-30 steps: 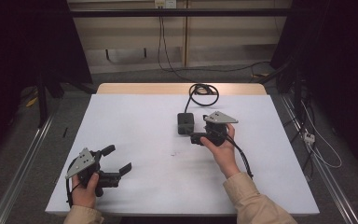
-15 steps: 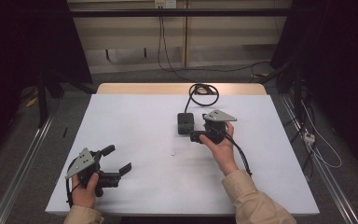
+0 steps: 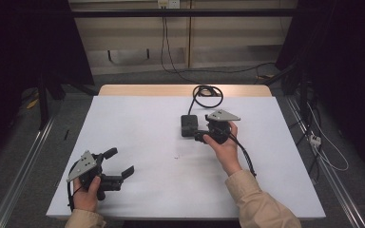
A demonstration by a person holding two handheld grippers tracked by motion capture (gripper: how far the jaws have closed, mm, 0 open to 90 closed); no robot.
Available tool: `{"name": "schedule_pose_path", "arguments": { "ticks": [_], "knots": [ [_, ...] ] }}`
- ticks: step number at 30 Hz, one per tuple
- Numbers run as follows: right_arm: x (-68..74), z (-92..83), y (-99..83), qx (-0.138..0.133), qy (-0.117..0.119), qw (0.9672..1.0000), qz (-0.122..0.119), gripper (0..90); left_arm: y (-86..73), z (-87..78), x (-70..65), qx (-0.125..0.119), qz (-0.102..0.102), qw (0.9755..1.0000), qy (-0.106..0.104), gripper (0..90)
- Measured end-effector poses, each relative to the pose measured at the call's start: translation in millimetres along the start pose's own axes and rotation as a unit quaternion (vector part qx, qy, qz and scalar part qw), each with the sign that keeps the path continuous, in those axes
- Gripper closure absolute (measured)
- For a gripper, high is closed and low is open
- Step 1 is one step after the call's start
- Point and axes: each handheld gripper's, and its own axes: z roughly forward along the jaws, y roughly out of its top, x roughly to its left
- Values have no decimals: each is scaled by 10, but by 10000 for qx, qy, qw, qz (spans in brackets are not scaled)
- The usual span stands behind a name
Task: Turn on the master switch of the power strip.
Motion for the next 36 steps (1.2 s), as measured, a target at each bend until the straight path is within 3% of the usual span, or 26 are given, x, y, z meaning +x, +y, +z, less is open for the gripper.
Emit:
{"name": "schedule_pose_path", "arguments": {
  "ticks": [16, 29, 36],
  "knots": [
    [-77, 51, 22, 14, -32, 9999, 150, 372, -1, -8, 3, 0, -4, 10000, 4, 28],
    [-92, 87, 56, 140, -17, 9997, 184, 548, 2, -12, 3, -1, -21, 10000, 0, 28],
    [-111, 114, 47, 156, -32, 9996, 213, 591, 4, -20, 2, -7, -18, 10000, 5, 28]
  ]
}}
